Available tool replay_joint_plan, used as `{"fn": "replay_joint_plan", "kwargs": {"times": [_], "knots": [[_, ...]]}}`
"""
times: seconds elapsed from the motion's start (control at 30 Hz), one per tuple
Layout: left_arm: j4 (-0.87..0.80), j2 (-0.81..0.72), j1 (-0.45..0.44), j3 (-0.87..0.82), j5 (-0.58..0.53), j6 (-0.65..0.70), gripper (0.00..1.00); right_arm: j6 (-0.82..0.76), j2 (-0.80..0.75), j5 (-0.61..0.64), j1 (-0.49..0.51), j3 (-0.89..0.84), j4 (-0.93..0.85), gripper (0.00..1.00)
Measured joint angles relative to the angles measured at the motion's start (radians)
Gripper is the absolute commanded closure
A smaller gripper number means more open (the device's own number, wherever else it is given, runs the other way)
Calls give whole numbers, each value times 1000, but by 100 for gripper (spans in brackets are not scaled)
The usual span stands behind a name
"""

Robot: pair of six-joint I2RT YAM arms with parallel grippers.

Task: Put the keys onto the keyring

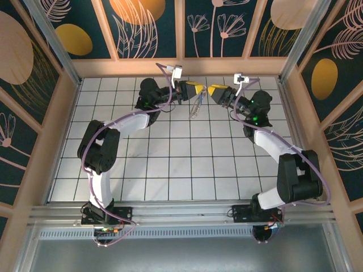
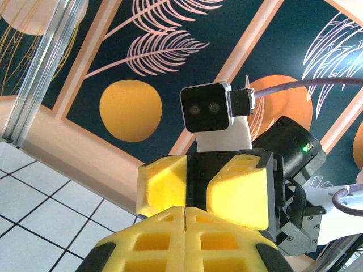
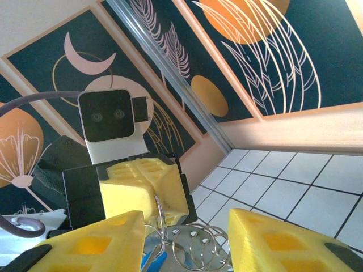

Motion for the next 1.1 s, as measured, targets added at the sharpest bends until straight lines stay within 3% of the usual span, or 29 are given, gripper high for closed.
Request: {"fn": "replay_joint_plan", "kwargs": {"times": [0.3,0.53,0.67,0.77,0.87,1.1], "knots": [[0,-1,0,0,0,0,100,23,40,-1,33,27,33,68],[0,-1,0,0,-4,0,100,24,58,-19,41,46,45,98],[1,-1,1,0,-13,-7,100,25,62,-31,40,58,48,100],[0,-1,2,0,-16,-5,83,11,63,-43,35,71,21,100],[-31,-6,2,0,-18,29,73,-42,63,-61,21,101,-58,100],[-180,-50,40,11,-15,153,66,-299,63,-120,-54,256,-433,100]]}}
